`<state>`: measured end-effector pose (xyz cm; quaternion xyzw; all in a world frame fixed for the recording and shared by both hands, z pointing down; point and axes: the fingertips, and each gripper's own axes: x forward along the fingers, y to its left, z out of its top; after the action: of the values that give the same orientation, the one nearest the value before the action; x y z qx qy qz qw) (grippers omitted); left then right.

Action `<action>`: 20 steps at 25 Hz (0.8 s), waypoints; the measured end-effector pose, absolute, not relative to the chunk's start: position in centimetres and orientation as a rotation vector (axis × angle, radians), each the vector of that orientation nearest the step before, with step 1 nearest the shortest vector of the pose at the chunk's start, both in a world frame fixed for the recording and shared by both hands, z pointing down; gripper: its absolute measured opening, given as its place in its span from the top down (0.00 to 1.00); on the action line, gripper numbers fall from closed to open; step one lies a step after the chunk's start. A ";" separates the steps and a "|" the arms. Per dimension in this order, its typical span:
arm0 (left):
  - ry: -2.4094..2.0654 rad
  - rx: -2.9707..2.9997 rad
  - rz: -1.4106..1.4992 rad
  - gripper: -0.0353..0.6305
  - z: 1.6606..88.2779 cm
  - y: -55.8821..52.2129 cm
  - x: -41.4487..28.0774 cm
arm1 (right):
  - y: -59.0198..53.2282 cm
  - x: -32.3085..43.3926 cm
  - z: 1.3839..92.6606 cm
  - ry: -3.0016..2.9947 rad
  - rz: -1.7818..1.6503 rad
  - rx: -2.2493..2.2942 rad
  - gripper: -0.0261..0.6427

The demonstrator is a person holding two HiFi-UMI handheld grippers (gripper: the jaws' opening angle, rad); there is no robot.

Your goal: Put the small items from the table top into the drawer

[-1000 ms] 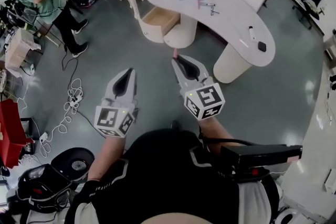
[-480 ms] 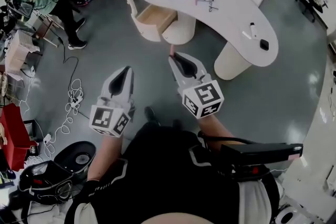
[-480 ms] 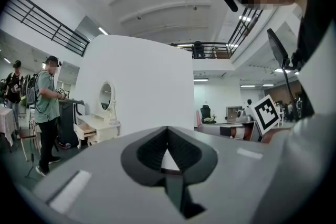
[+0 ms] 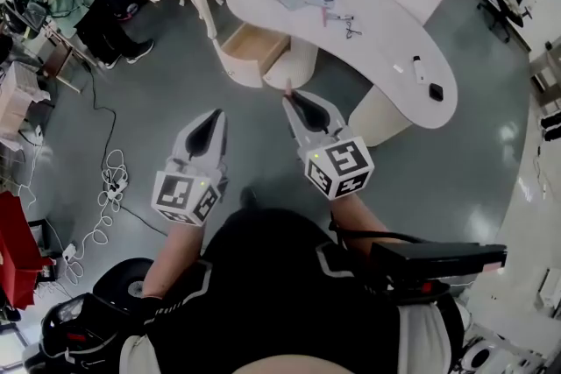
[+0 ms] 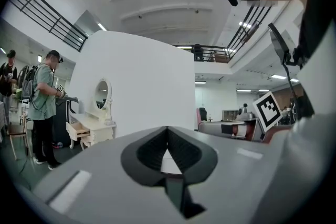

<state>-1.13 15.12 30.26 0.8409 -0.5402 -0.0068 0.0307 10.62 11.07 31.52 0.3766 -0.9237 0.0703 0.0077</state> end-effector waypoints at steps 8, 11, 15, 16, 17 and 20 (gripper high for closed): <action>-1.624 2.623 -0.063 0.95 29.6 10.4 -5.1 | 6.7 6.7 30.8 -2.867 0.210 1.224 0.89; -1.599 2.636 -0.070 0.95 29.7 9.0 -6.7 | 5.2 5.1 30.6 -2.858 0.196 1.250 0.89; -1.573 2.646 -0.083 0.95 29.9 7.4 -9.1 | 3.3 2.7 30.4 -2.842 0.178 1.293 0.89; -1.562 2.651 -0.088 0.95 29.9 7.1 -9.6 | 2.8 2.2 30.5 -2.835 0.181 1.300 0.89; -1.551 2.659 -0.092 0.95 30.0 6.9 -10.0 | 2.5 1.7 30.6 -2.827 0.186 1.303 0.89; -1.536 2.690 -0.110 0.95 29.9 6.0 -11.6 | 1.7 -0.2 30.6 -2.821 0.202 1.309 0.89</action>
<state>-11.58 6.04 29.92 0.8677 -0.4954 -0.0356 0.0210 -0.16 1.72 30.63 0.4199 -0.9051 0.0647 0.0127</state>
